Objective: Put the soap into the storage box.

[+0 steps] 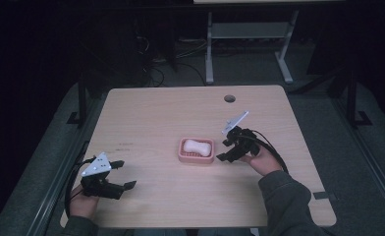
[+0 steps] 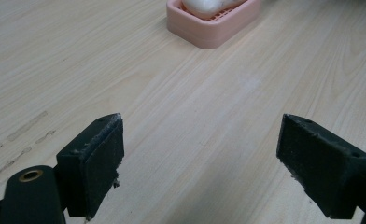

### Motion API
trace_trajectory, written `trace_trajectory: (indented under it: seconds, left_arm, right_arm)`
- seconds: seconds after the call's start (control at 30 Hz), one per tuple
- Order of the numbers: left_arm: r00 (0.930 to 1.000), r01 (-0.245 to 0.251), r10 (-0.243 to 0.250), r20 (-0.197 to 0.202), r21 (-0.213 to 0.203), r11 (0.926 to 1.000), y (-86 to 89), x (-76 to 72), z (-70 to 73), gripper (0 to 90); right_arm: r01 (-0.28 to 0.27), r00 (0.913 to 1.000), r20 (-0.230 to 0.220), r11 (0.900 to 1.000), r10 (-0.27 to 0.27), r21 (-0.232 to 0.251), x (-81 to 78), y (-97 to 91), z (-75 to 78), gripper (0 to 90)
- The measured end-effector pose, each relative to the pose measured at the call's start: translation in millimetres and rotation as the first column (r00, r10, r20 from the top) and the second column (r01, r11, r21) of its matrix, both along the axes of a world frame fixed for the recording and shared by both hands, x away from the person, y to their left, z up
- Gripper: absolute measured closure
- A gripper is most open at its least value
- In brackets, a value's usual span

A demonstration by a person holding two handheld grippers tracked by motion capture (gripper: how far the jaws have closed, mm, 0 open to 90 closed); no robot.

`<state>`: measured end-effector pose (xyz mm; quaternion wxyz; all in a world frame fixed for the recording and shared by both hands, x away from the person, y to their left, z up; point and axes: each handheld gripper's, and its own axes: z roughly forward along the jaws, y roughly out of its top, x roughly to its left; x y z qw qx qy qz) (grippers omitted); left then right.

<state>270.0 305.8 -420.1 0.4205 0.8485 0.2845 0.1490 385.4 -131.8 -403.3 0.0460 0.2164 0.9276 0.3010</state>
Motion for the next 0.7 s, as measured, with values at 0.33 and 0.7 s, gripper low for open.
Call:
trace_trajectory:
  seconds: [0.33,0.7]
  left_arm:
    - [1.0000,0.001,-0.001,-0.002,0.004,1.0000,-0.8,0.0,-0.3,14.8]
    - [1.0000,0.000,0.000,-0.006,0.006,1.0000,-1.4,-0.4,-0.6,14.8]
  right_arm:
    - [0.023,0.9997,-0.007,0.9997,-0.023,0.003,-8.5,-13.3,-5.3,34.0]
    - [0.048,0.9986,-0.021,0.9988,-0.047,0.010,-19.9,-27.7,-11.9,33.9]
